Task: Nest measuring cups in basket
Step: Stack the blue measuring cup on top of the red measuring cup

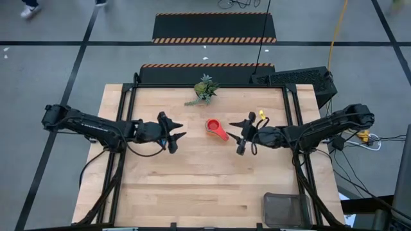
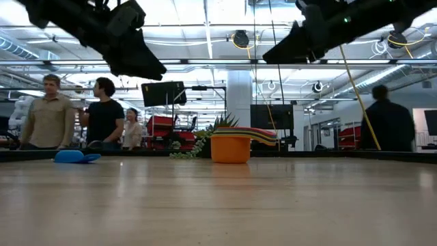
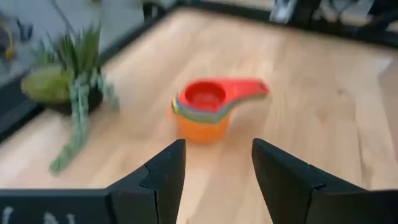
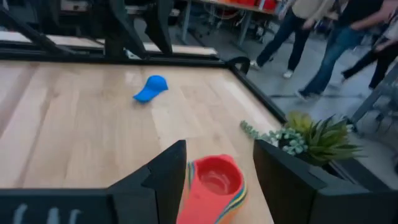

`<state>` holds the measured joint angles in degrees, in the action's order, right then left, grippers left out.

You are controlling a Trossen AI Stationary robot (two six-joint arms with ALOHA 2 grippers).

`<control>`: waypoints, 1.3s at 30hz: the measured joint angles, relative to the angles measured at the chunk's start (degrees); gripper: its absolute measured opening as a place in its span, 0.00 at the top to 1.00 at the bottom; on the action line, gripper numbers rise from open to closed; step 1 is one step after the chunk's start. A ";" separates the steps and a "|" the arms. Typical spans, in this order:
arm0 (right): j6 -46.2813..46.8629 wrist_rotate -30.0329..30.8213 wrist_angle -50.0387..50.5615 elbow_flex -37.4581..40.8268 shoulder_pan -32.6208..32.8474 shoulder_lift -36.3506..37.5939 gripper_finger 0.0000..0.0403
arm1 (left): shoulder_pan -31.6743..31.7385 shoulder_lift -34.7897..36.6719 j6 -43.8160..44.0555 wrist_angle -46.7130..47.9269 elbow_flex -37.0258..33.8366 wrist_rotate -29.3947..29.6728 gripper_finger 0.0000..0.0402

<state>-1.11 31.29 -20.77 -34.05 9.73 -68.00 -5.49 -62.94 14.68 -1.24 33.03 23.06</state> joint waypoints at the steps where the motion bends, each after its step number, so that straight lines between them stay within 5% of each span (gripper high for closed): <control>1: 0.41 -0.31 1.34 -0.89 0.28 -0.32 0.53 | -0.44 -0.34 1.63 4.33 1.84 0.16 0.54; 9: -1.37 -0.31 2.18 -2.57 2.27 -1.43 0.47 | -3.54 -2.00 14.54 30.48 8.84 -1.99 0.54; 23: -3.71 -3.30 4.60 -2.54 3.94 -1.40 0.46 | -9.83 -12.55 28.60 48.30 8.64 -6.59 0.54; 28: -4.37 -3.11 4.94 -2.53 3.94 -1.40 0.46 | -9.60 -15.92 30.07 52.62 8.64 -6.55 0.53; 39: -5.65 -3.06 6.43 -2.53 3.94 -1.40 0.46 | -11.32 -20.25 25.26 45.78 8.64 0.13 0.49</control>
<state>-6.76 28.23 -14.34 -36.58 13.67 -69.41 -16.81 -83.20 39.94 44.54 41.67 23.19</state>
